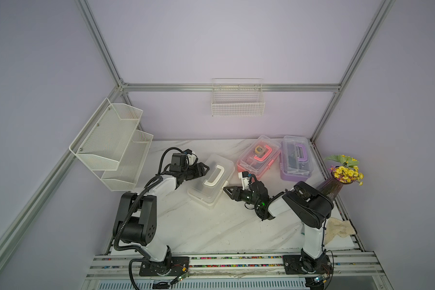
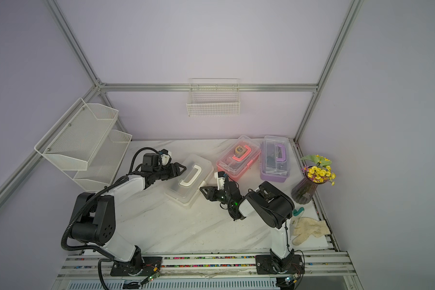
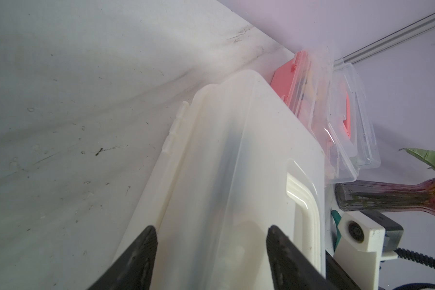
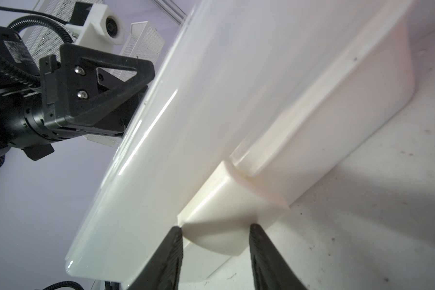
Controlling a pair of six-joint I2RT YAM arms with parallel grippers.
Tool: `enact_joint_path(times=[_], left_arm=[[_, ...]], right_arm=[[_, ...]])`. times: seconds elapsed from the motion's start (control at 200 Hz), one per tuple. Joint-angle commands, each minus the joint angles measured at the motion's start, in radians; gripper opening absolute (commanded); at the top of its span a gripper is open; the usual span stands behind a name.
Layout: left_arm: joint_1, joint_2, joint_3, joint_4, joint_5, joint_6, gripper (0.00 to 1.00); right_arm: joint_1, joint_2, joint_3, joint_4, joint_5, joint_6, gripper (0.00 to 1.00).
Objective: Close toolboxes
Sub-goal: Fasten the toolbox latch on the toolbox.
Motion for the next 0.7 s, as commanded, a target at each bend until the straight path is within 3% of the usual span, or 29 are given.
enact_joint_path(times=[0.0, 0.38, 0.535, 0.695], left_arm=[[-0.042, 0.048, -0.048, -0.061, 0.117, 0.002, 0.68], [-0.042, 0.055, -0.056, -0.045, 0.135, -0.003, 0.68], [-0.034, 0.031, -0.062, -0.044, 0.076, -0.009, 0.75], [-0.022, 0.023, -0.07, -0.007, 0.032, -0.055, 0.78]], right_arm=[[0.024, 0.03, 0.077, 0.094, -0.073, -0.008, 0.46], [0.025, 0.099, 0.145, 0.17, -0.121, -0.027, 0.48], [0.019, 0.064, 0.179, 0.032, -0.081, -0.104, 0.55], [0.016, 0.079, 0.321, -0.165, -0.047, -0.187, 0.55]])
